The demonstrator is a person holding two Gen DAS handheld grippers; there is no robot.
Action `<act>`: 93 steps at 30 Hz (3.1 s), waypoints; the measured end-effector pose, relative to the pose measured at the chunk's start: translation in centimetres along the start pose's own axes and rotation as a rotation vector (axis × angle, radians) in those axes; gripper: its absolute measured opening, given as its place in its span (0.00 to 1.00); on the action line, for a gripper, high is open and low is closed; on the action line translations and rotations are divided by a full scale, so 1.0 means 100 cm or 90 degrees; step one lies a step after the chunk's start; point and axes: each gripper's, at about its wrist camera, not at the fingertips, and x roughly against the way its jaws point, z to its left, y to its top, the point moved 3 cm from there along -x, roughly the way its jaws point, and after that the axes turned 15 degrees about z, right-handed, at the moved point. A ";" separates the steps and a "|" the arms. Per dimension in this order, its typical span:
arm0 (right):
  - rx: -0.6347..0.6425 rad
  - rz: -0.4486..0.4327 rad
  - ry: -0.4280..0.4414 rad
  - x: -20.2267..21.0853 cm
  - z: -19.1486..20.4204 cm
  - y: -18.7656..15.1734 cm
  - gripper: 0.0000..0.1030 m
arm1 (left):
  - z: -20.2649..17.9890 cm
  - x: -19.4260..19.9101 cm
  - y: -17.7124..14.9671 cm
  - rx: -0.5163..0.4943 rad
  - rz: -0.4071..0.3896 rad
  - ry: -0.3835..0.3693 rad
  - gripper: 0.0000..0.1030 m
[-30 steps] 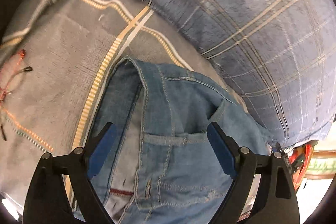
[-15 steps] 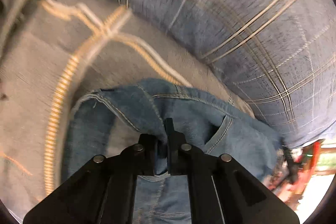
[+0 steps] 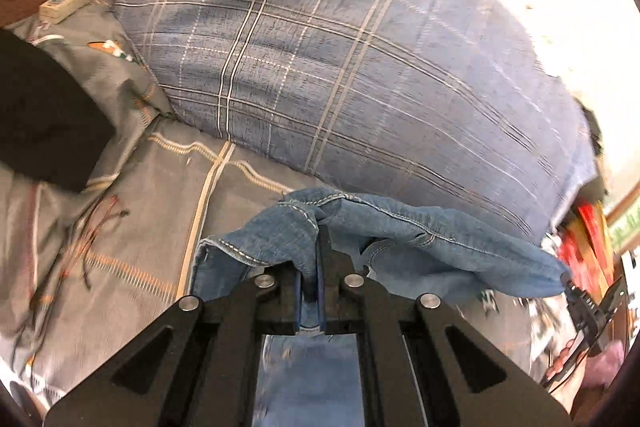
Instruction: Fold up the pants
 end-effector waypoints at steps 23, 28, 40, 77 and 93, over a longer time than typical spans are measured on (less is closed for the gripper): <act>-0.122 0.085 -0.131 0.088 -0.067 -0.199 0.60 | 0.074 0.009 -0.112 0.127 0.120 -0.151 0.75; -0.168 0.112 -0.090 0.064 -0.076 -0.187 0.60 | 0.083 -0.029 -0.100 0.184 0.171 -0.179 0.75; -0.137 0.173 -0.053 0.021 -0.077 -0.180 0.04 | 0.052 -0.075 -0.082 0.157 0.270 -0.225 0.06; -0.237 0.107 -0.114 0.107 -0.103 -0.253 0.33 | 0.057 -0.065 -0.156 0.187 0.287 -0.288 0.68; -0.078 0.040 -0.097 0.121 -0.034 -0.221 0.05 | 0.017 0.014 -0.105 -0.069 0.101 -0.141 0.03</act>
